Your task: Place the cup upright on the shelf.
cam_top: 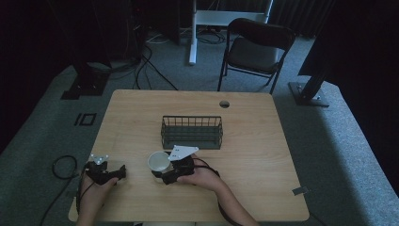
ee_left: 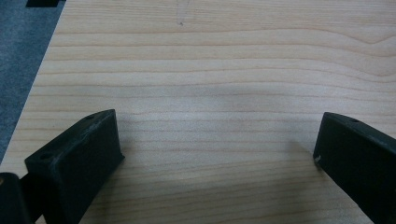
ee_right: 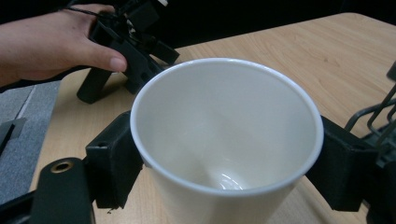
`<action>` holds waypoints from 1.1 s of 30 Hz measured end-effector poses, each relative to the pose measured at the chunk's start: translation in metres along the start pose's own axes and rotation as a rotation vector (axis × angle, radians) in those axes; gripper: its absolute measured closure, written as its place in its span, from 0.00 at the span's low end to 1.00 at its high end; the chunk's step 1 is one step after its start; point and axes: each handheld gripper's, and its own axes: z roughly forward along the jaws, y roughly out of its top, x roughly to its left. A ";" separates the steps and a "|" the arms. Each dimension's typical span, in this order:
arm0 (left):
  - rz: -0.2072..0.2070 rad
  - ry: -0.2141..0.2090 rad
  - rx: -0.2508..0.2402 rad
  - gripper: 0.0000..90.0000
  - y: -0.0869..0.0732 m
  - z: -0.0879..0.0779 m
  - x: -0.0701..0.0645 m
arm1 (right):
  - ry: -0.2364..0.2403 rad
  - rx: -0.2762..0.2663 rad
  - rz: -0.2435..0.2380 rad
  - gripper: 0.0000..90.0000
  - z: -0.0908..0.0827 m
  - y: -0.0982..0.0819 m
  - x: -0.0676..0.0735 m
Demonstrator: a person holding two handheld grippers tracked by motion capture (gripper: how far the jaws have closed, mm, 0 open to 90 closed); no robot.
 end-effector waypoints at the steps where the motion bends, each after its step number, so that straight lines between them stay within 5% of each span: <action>1: 0.000 0.000 0.000 0.01 0.000 0.000 0.000 | 0.006 0.000 -0.005 0.22 -0.001 0.002 0.000; 14: 0.000 -0.001 0.001 0.01 0.000 0.000 0.000 | -0.001 -0.044 -0.036 0.22 -0.017 0.030 -0.001; 33: 0.000 0.000 0.001 0.01 0.000 0.000 0.000 | -0.142 -0.135 -0.016 0.22 -0.058 0.067 -0.026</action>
